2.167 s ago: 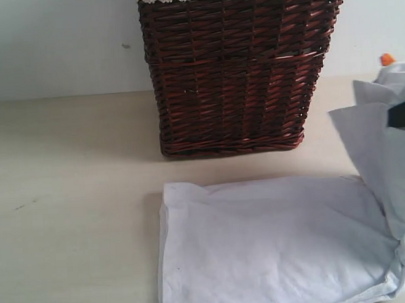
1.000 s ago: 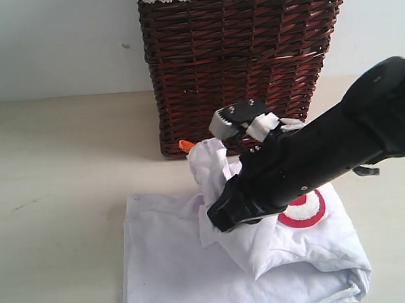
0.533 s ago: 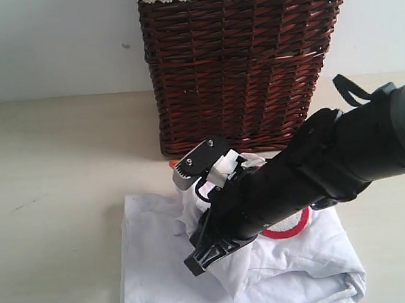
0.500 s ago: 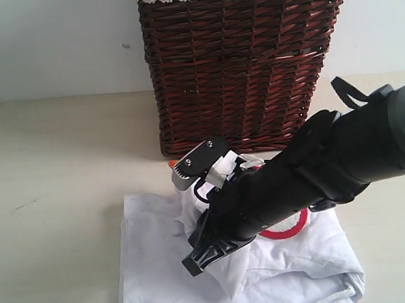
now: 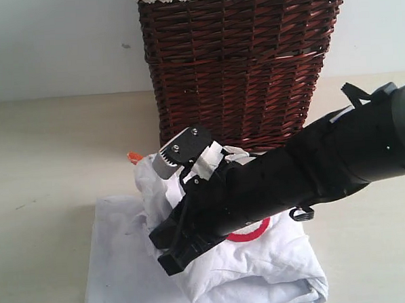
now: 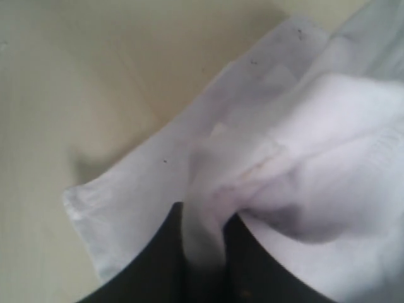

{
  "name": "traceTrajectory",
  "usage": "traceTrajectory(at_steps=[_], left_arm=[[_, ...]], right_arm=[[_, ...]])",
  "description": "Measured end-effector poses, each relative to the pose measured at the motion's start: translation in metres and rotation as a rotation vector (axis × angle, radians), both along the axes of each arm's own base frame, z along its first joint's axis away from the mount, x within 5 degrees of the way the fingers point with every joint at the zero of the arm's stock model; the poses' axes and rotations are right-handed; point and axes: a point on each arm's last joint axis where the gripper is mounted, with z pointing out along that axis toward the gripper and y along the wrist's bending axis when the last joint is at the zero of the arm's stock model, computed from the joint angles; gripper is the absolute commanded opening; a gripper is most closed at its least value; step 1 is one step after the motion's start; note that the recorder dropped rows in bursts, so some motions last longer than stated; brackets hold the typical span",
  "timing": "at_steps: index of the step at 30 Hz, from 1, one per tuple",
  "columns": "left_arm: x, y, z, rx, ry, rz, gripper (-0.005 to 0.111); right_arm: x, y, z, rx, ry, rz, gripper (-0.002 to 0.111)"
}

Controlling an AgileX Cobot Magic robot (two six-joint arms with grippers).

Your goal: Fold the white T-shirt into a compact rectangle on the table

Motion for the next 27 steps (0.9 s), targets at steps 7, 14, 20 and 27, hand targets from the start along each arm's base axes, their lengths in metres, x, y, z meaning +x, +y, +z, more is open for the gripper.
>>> traceTrajectory(at_steps=[7, 14, 20, 27], left_arm=[[0.0, 0.0, 0.0, 0.0, 0.0, 0.0, 0.001], [0.0, 0.0, 0.0, 0.0, 0.0, 0.0, 0.001], [0.0, 0.0, 0.0, 0.0, 0.0, 0.0, 0.001], [0.0, 0.0, 0.0, 0.0, 0.0, 0.0, 0.001]], right_arm=[[-0.0008, 0.0039, 0.007, 0.068, -0.002, 0.011, 0.0], [-0.0024, 0.006, 0.0096, 0.091, -0.086, 0.099, 0.0], [-0.0031, 0.0061, 0.0096, 0.09, -0.1, 0.119, 0.018], [-0.0081, 0.0053, 0.0079, 0.068, -0.123, 0.209, 0.063]])
